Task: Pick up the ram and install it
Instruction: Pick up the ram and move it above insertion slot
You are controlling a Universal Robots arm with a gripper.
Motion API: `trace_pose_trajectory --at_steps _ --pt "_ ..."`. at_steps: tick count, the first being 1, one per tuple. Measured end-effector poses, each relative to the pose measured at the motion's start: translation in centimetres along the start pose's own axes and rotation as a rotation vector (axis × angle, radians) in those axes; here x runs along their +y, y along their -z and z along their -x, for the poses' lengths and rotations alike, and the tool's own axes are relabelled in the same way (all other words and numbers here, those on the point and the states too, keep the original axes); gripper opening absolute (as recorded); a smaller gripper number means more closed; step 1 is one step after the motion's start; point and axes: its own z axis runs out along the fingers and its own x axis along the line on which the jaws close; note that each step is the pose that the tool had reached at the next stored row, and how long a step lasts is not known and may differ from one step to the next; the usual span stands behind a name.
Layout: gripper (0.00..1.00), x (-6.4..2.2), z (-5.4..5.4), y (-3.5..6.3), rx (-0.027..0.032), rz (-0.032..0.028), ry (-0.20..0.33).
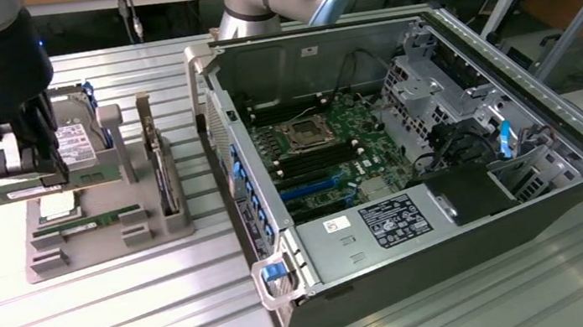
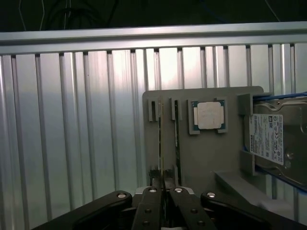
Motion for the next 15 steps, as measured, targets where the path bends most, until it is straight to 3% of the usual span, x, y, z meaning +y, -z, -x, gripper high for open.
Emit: trace_pose_trajectory --at_steps 15 --pt "0.13 0.06 0.1 1.69 0.0 0.0001 0.0"
